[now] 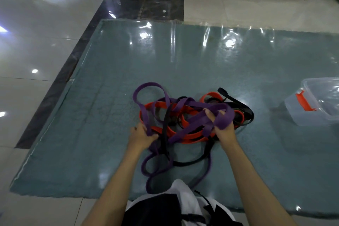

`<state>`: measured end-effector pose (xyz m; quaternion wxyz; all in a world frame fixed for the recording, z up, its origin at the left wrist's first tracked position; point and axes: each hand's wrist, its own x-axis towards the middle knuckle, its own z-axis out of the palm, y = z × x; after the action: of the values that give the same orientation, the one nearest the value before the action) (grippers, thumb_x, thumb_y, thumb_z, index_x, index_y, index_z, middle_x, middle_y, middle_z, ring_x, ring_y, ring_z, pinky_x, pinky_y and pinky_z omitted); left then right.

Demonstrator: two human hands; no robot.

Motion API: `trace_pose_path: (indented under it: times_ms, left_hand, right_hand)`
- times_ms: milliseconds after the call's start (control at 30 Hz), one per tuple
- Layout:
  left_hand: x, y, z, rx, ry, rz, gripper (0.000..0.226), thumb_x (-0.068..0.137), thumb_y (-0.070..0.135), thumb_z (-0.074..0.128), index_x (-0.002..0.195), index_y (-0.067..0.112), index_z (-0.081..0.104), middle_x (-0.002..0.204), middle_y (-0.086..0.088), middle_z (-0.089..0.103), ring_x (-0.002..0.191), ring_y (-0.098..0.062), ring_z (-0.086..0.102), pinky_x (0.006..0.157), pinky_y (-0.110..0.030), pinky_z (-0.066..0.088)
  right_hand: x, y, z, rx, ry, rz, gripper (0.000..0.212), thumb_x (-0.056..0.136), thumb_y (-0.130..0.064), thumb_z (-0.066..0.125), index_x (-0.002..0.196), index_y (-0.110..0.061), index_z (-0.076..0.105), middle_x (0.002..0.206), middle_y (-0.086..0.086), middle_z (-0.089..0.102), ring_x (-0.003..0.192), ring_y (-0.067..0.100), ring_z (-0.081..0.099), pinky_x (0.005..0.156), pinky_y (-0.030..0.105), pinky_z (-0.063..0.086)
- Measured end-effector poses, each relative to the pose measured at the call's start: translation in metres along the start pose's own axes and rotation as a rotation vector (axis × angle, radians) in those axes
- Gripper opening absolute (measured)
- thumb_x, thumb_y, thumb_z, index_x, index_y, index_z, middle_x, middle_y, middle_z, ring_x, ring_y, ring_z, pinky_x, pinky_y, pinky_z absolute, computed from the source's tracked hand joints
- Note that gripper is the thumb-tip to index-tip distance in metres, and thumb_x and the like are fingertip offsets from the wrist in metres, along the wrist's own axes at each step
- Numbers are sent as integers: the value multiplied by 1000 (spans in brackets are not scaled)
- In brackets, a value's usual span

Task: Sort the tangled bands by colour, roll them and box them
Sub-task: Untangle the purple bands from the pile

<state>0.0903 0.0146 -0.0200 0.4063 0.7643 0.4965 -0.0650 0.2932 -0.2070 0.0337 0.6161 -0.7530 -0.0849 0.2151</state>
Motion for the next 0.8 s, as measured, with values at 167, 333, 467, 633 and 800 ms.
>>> trace_pose_path:
  times_ms: [167, 333, 467, 633, 800]
  left_hand:
    - [-10, -24, 31, -116, -4, 12, 44, 88, 17, 79, 107, 11, 39, 86, -2, 56, 87, -31, 63, 72, -40, 45]
    - [2, -27, 9, -476, 183, 2, 25, 99, -6, 54, 111, 10, 39, 87, -7, 57, 79, -34, 70, 76, -47, 55]
    - [10, -35, -21, -615, 367, -22, 20, 103, 0, 54, 111, 13, 43, 96, -5, 60, 68, -20, 69, 60, -25, 52]
    - [6, -51, -35, -513, 485, -58, 22, 98, 1, 61, 118, 10, 58, 121, -7, 60, 111, -34, 64, 97, -48, 53]
    - [-20, -45, -26, -75, 693, 135, 33, 81, -5, 72, 110, 9, 68, 127, -20, 60, 118, -41, 55, 99, -51, 44]
  right_hand:
    - [-2, 12, -8, 63, 34, 96, 10, 97, -23, 76, 100, -13, 77, 91, 11, 81, 86, 32, 79, 73, 49, 66]
    - [-4, 20, -18, 182, 95, 195, 16, 96, -26, 77, 97, -10, 76, 80, 4, 79, 72, 21, 76, 62, 35, 62]
    - [-12, 22, -24, 279, 91, 234, 7, 99, -21, 73, 93, -17, 76, 79, 2, 77, 70, 18, 72, 61, 30, 60]
    - [-20, 19, -26, 414, 114, 326, 6, 104, -16, 65, 100, -18, 70, 91, 5, 75, 83, 22, 69, 74, 38, 56]
    - [-31, 26, -32, 513, 94, 435, 20, 105, -15, 61, 124, -9, 65, 110, 14, 72, 104, 30, 69, 100, 53, 51]
